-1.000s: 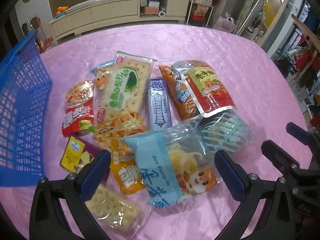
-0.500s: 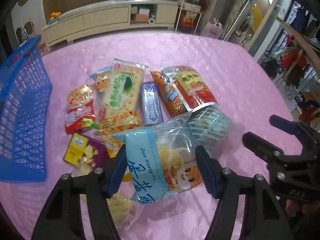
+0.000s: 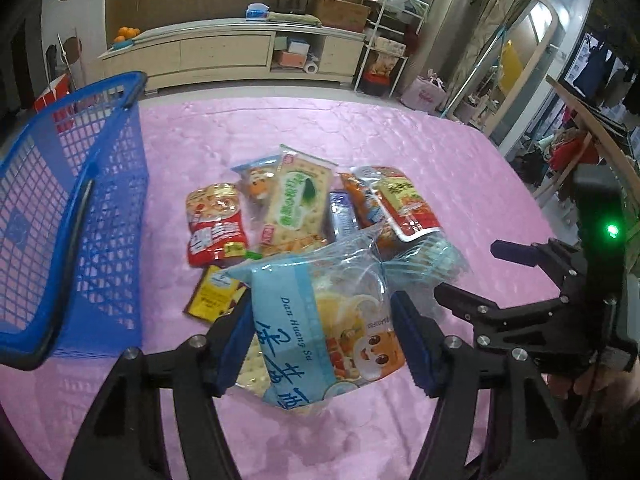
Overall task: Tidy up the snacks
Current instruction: 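Grasp the light-blue bread bag with the left tool while the right tool grasps the clear striped bag, then carry both bags over the blue basket and open both tools to drop them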
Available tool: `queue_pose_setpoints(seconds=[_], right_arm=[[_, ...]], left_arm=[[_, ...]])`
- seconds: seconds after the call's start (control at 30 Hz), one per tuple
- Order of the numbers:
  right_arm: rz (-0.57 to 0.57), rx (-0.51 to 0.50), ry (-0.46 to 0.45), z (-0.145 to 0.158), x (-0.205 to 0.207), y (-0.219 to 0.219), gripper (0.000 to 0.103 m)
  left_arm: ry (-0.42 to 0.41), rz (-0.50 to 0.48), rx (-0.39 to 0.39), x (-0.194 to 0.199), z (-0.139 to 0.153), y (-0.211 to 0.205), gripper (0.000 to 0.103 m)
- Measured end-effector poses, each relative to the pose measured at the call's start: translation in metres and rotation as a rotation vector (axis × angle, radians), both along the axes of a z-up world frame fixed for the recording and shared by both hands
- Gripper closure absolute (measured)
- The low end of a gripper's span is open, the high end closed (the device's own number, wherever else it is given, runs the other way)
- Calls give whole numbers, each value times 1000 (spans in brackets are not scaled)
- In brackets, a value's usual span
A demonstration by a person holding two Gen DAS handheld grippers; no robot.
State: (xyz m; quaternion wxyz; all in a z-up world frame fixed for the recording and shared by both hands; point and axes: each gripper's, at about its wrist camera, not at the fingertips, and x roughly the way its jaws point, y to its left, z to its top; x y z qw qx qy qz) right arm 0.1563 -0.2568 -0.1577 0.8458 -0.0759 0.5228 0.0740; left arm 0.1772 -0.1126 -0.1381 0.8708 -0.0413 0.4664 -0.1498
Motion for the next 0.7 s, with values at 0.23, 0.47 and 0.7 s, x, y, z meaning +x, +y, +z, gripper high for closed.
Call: queue_pose_setpoints(seconds=[0.23, 0.47, 0.7], right_arm=[[10, -39, 56, -25, 17, 6, 10], [-10, 24, 69, -38, 23, -3, 16], [3, 18, 40, -29, 14, 0, 29]], left_arm=[[4, -17, 47, 2, -7, 0, 39], [13, -36, 70, 8, -14, -5, 39], [3, -40, 62, 1, -8, -5, 39]])
